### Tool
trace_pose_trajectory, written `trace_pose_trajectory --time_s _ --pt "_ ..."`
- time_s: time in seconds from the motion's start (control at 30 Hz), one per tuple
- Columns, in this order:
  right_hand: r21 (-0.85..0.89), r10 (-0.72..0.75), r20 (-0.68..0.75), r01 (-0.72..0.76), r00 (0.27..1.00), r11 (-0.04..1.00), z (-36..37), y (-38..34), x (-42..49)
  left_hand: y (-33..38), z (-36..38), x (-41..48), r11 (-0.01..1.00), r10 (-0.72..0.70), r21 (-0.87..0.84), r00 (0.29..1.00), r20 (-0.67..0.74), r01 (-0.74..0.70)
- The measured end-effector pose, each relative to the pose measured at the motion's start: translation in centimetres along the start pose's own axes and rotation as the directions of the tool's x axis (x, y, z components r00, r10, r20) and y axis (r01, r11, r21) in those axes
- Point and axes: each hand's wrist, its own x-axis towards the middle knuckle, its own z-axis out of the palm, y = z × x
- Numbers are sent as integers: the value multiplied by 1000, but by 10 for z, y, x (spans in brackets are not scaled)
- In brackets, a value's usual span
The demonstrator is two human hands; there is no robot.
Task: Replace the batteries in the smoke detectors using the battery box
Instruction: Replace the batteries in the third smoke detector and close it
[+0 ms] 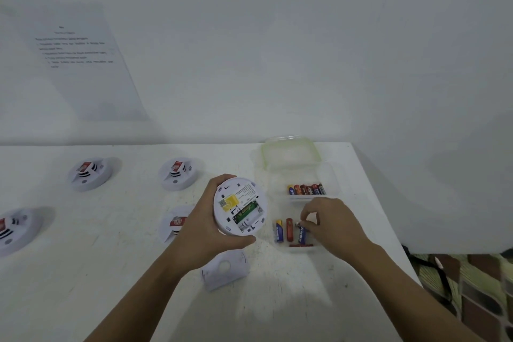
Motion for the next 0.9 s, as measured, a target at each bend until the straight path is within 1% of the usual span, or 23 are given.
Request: trace_pose_trajectory --time_s 0.1,0.17,0.27,0.33,0.4,0.47,0.53,0.6,0.77,0.9 --pt "61 -3 17 2 1000 998 -3 -1 0 1 2 -1 1000 -5 9 1000 -2 5" --pt "211 -19 -22 24 1000 977 -7 -6 -1 4 2 -1 1000 -8 10 1000 -6 8" --pt "459 -57 -131 111 990 881 -21 -23 -4 8 1 -2 1000 11 19 1000 -22 -11" --pt "538 -109 -182 191 977 821 -31 -39 -6 11 -2 -2 1000 23 13 1000 -20 -23" --pt "582 -168 -202 256 965 772 -39 -57 -7 14 -4 -1 999 38 26 999 -24 -37" --pt "573 -221 -237 320 946 755 -41 -72 -7 17 -5 0 998 45 44 998 -40 -43" --pt "509 -265 -298 387 917 769 -38 -84 -7 21 -7 2 998 48 47 997 -53 -46" --pt "450 -286 -327 415 901 791 -32 -91 -6 24 -8 3 997 62 52 996 -62 -59" --pt "372 -286 -334 404 898 835 -22 -102 -5 29 -4 6 996 68 68 991 -112 -60" --pt "391 -218 -366 362 905 846 -19 -106 -5 27 -5 4 996 67 66 990 -125 -59"
